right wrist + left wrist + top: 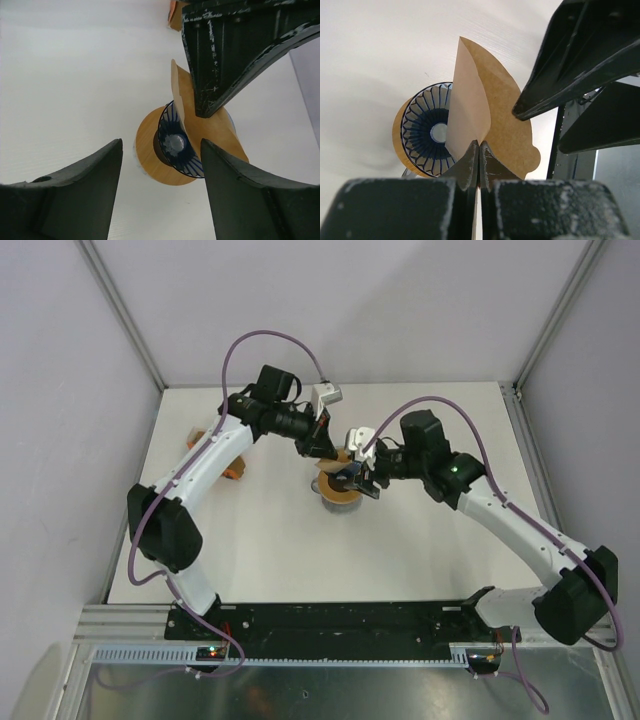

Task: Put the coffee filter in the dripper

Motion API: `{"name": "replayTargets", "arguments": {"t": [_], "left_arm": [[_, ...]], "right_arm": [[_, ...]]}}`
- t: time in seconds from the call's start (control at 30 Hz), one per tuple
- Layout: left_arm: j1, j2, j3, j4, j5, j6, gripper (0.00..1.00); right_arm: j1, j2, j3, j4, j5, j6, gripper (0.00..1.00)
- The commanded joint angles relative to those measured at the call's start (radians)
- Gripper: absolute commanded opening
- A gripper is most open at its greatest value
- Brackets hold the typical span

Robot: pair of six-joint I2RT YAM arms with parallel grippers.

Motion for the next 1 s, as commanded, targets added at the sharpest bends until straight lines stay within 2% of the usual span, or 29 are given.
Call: {"name": "replayTargets", "arguments": {"t": [0.0, 0.17, 0.27, 0.53, 0.73, 0.8, 0.9, 0.97], "left_arm": [[0.005, -0.035, -0.011, 0.013, 0.029, 0.034, 0.00], [0.005, -0.039, -0.018, 0.013, 0.035, 0.042, 0.00], [0.005, -0.041, -0.022, 0.012, 0.033, 0.043, 0.00], [0.012, -0.025, 0.016, 0.013, 0.065, 0.022, 0.00], [0.023, -0.018, 0.046, 0.013, 0.050, 0.009, 0.00], [0.024, -0.015, 0.053, 0.014, 0.011, 0.006, 0.04], [0.025, -0.010, 0.067, 0.014, -0.055, 0.004, 0.23], [0.024, -0.009, 0.073, 0.014, -0.085, 0.005, 0.35]], "right_arm": [[0.007, 0.029, 0.026, 0.037, 0.034, -0.037, 0.68], [0.009, 0.041, 0.027, 0.053, 0.084, -0.049, 0.71], [0.011, 0.063, 0.047, 0.031, 0.091, -0.062, 0.68], [0.053, 0.112, 0.098, -0.056, 0.165, -0.096, 0.50], [0.062, 0.088, 0.099, -0.066, 0.182, -0.098, 0.30], [0.065, 0.079, 0.100, -0.068, 0.178, -0.100, 0.23], [0.072, 0.071, 0.107, -0.074, 0.165, -0.105, 0.08], [0.074, 0.071, 0.120, -0.088, 0.148, -0.106, 0.02]]}}
